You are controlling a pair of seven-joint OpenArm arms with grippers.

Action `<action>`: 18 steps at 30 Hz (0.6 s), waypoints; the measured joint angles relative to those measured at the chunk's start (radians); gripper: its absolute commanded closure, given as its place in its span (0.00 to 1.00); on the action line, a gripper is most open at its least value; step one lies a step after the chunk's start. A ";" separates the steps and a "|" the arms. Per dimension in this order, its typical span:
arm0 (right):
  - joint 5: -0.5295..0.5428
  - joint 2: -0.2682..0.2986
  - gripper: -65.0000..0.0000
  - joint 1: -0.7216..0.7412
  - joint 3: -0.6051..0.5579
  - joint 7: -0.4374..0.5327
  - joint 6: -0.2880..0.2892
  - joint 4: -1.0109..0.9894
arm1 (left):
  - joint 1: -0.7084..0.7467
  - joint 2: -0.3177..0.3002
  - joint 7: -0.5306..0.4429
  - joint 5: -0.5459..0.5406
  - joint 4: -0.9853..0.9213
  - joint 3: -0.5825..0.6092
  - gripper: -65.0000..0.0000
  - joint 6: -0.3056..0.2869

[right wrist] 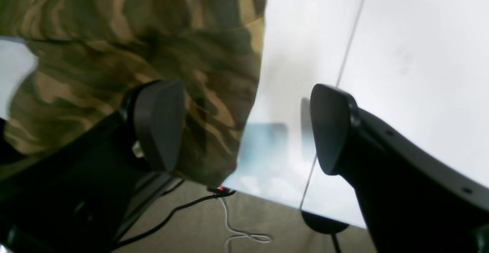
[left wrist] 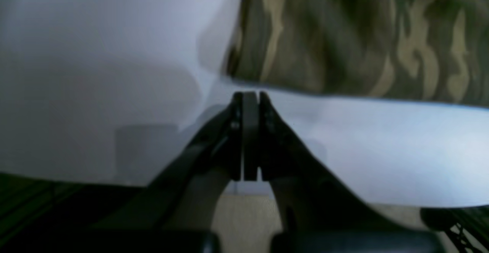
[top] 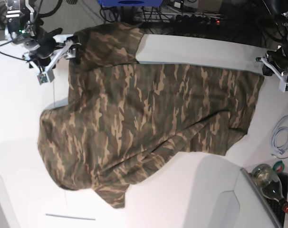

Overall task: Layout the t-shirt on the table in an organized manner, then fold the t-shirt properly
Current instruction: 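Move the left gripper along the shirt edge and grasp the hem corner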

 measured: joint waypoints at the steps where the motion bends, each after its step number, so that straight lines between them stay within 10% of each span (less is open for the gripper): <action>1: -0.009 0.002 0.26 0.004 0.002 0.010 -0.004 -0.029 | 0.009 0.002 -0.037 -0.002 0.000 0.003 1.00 -0.001; 15: 0.001 0.008 0.27 0.032 -0.165 0.119 -0.006 -0.111 | 0.053 0.002 -0.164 -0.002 -0.105 0.005 1.00 -0.001; 18: 0.006 0.009 0.47 0.060 -0.164 0.129 0.000 -0.142 | 0.051 0.003 -0.164 -0.004 -0.111 0.004 1.00 -0.001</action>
